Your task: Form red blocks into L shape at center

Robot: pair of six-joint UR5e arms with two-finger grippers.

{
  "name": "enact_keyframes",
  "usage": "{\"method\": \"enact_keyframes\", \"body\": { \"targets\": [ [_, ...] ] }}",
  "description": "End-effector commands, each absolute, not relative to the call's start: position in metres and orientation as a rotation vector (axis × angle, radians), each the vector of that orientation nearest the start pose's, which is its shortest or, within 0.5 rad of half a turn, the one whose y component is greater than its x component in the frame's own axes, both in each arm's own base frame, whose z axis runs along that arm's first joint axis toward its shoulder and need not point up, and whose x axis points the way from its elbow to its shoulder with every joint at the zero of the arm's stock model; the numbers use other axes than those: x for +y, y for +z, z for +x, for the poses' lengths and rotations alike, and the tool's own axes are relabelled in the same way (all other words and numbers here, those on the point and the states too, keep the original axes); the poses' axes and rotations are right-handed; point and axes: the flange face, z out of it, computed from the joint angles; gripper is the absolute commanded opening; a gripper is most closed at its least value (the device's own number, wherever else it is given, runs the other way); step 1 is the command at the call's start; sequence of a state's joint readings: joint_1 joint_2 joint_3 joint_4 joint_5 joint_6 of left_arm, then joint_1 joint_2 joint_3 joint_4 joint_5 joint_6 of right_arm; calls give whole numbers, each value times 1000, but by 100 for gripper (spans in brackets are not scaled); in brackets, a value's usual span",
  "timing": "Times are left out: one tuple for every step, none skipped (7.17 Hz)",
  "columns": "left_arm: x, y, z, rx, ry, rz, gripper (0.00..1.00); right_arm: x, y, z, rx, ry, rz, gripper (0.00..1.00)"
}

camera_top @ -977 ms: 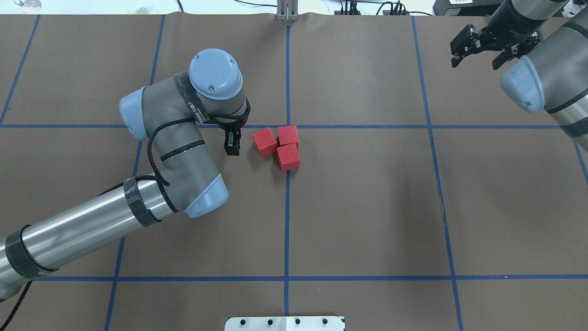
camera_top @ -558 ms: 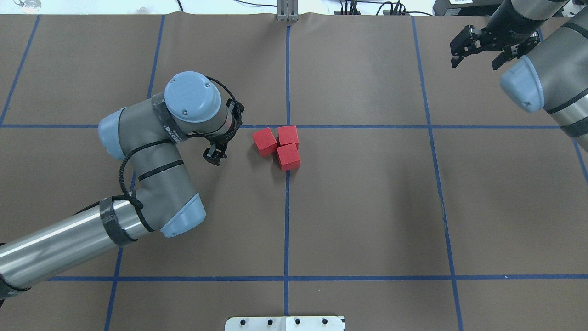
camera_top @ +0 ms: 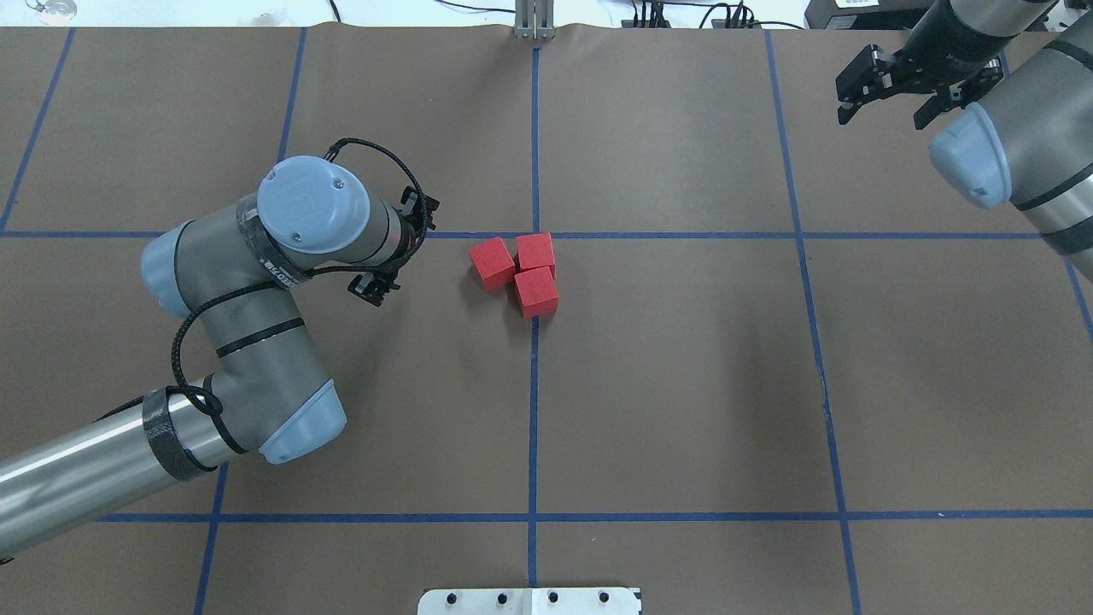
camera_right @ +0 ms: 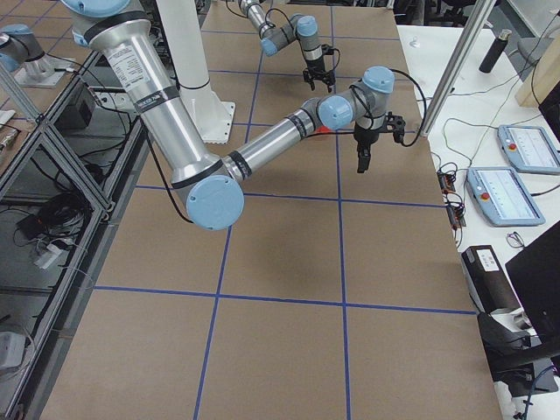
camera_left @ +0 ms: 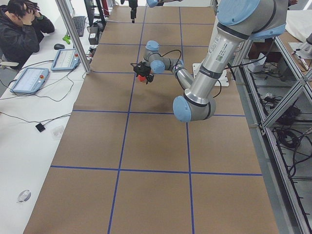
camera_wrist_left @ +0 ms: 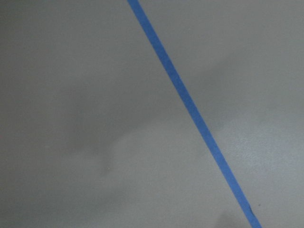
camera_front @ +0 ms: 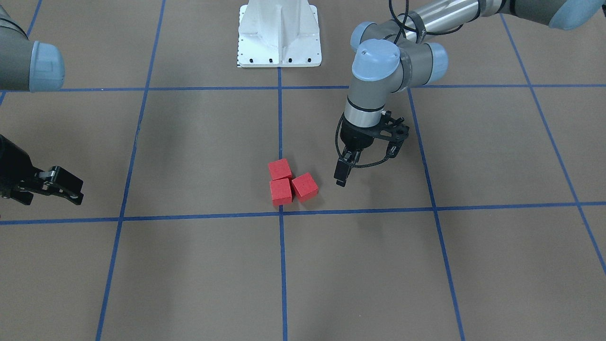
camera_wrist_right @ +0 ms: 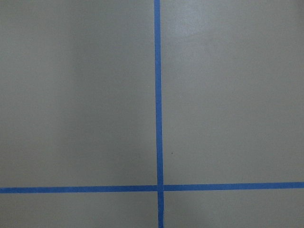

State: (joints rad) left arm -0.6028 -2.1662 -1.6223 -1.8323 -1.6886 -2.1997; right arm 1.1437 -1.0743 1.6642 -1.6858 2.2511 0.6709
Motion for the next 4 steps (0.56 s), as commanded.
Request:
{"method": "enact_keyframes", "body": {
  "targets": [
    [-493,254,495,1014,-846,36,100,-623,342,-207,-807,69,39,99],
    [-492,243,492,1024,-742,104,100,-623,342,-207,-807,69,39,99],
    [-492,228,477,1063,-750,119,100,-623,340,-207,-809,69,40,99],
    [-502,240,471,1045,-839,78,93,-623,340,-207,-809,69,40,99]
  ]
}}
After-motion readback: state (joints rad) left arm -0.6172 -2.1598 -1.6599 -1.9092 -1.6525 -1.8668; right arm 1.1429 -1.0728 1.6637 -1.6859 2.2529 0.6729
